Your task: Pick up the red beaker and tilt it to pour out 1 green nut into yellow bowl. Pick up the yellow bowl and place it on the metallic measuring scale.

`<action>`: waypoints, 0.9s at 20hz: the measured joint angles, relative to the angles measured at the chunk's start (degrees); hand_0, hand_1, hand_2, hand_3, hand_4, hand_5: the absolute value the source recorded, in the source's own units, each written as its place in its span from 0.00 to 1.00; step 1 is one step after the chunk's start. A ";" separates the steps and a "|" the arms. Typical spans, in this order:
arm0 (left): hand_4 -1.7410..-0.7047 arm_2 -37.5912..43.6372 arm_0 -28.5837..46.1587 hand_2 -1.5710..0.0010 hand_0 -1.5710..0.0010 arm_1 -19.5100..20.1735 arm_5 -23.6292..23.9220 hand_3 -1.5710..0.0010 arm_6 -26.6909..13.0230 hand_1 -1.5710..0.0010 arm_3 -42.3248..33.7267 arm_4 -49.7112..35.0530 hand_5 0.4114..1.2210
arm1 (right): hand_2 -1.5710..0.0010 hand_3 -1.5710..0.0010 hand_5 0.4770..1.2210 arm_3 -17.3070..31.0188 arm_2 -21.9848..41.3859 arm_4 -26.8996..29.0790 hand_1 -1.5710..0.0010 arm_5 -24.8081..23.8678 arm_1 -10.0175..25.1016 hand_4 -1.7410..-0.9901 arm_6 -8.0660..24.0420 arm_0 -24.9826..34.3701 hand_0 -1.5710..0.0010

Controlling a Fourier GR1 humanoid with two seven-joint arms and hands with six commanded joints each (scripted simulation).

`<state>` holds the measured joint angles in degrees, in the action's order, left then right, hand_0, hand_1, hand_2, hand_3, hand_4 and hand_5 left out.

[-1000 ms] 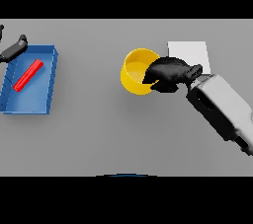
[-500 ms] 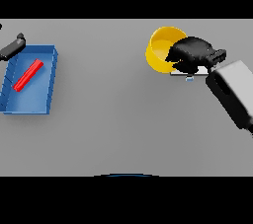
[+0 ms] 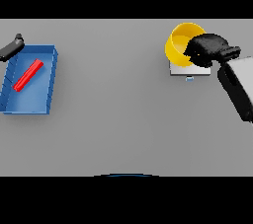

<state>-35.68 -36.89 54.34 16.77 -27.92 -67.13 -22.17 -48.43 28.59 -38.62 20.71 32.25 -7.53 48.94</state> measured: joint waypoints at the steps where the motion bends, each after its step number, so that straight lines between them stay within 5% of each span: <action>1: 0.88 -0.21 -1.06 1.00 1.00 -0.19 -0.24 1.00 -1.23 1.00 0.62 0.34 0.44 | 0.07 0.03 1.00 1.27 -0.02 -0.15 0.12 -0.72 -0.54 0.02 -0.04 0.58 0.04; 8: 0.87 -0.26 -0.35 1.00 1.00 0.29 -0.37 1.00 -1.45 1.00 0.28 0.22 0.46 | 0.16 0.01 1.00 7.86 0.33 -1.05 0.23 -2.34 -0.83 0.01 -1.36 1.28 0.11; 11: 0.87 -0.24 -0.17 1.00 1.00 0.21 -0.19 1.00 -1.34 1.00 -0.03 0.08 0.44 | 0.11 0.02 1.00 10.15 0.02 -0.97 0.22 -3.17 -1.32 0.02 -2.28 1.98 0.10; 12: 0.87 -0.27 -0.16 1.00 1.00 0.14 -0.29 1.00 -0.80 1.00 0.55 0.32 0.45 | 0.18 0.02 1.00 10.47 -0.13 -0.85 0.25 -3.40 -1.25 0.09 -2.62 1.94 0.11; 14: 0.87 -0.19 0.01 1.00 1.00 -0.14 -0.06 1.00 -0.45 1.00 0.18 0.10 0.45 | 0.34 0.21 0.91 10.78 -0.63 -0.45 0.34 -2.49 -1.41 0.16 -1.55 1.96 0.16; 18: 0.86 0.12 0.27 1.00 1.00 -0.27 -0.01 1.00 -0.57 1.00 0.53 -0.38 0.44 | 0.62 0.49 0.64 10.73 -1.57 1.08 0.62 0.34 -1.78 0.25 0.57 2.12 0.47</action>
<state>-35.56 -36.61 54.07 16.76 -28.49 -66.60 -22.55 -37.70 27.02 -37.54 21.05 30.47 -6.95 51.07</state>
